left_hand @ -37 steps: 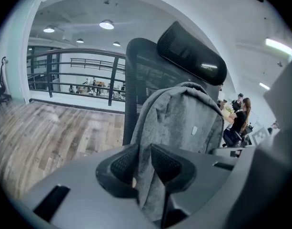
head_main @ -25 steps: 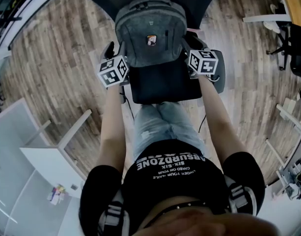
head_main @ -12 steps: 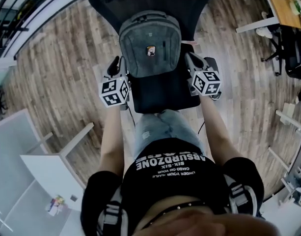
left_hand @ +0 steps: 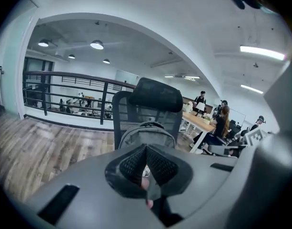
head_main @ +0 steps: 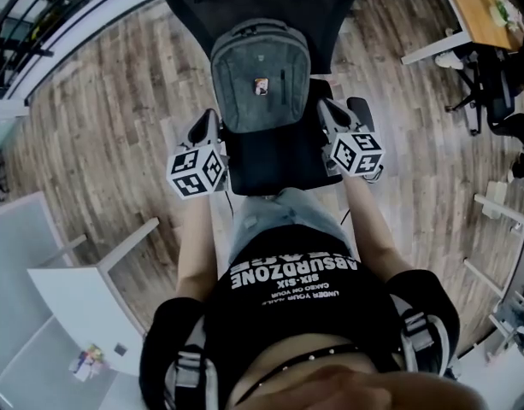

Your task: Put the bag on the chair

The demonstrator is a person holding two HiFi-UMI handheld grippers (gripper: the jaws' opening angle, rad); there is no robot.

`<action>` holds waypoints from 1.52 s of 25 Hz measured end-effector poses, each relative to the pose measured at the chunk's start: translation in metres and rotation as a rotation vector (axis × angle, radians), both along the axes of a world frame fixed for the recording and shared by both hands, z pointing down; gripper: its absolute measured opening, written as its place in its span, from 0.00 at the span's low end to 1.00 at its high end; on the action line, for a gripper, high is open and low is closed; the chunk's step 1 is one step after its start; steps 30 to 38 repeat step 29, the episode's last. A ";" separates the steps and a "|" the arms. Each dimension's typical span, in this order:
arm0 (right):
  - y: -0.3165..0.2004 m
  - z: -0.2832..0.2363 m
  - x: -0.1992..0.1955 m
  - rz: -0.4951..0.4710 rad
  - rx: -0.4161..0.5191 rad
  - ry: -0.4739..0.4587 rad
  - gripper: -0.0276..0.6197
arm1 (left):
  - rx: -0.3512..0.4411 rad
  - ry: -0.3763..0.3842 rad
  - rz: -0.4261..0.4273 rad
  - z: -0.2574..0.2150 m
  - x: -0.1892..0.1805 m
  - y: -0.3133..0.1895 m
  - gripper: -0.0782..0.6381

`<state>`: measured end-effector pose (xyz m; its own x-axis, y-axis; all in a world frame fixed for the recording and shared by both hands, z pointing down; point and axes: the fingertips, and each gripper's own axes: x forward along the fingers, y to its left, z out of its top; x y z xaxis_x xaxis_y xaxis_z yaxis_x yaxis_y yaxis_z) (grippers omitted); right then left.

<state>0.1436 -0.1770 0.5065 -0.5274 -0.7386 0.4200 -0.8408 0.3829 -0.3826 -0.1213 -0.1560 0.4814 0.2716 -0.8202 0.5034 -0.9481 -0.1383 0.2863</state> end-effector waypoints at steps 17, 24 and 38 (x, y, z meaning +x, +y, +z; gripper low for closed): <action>0.040 -0.022 -0.019 -0.049 0.030 0.067 0.07 | -0.028 0.006 0.046 -0.009 0.008 0.029 0.13; 0.045 -0.020 -0.020 -0.041 0.031 0.085 0.07 | -0.044 0.001 0.055 -0.003 0.007 0.033 0.13; 0.042 -0.015 -0.018 -0.035 0.023 0.095 0.07 | -0.054 -0.004 0.059 0.001 0.005 0.030 0.13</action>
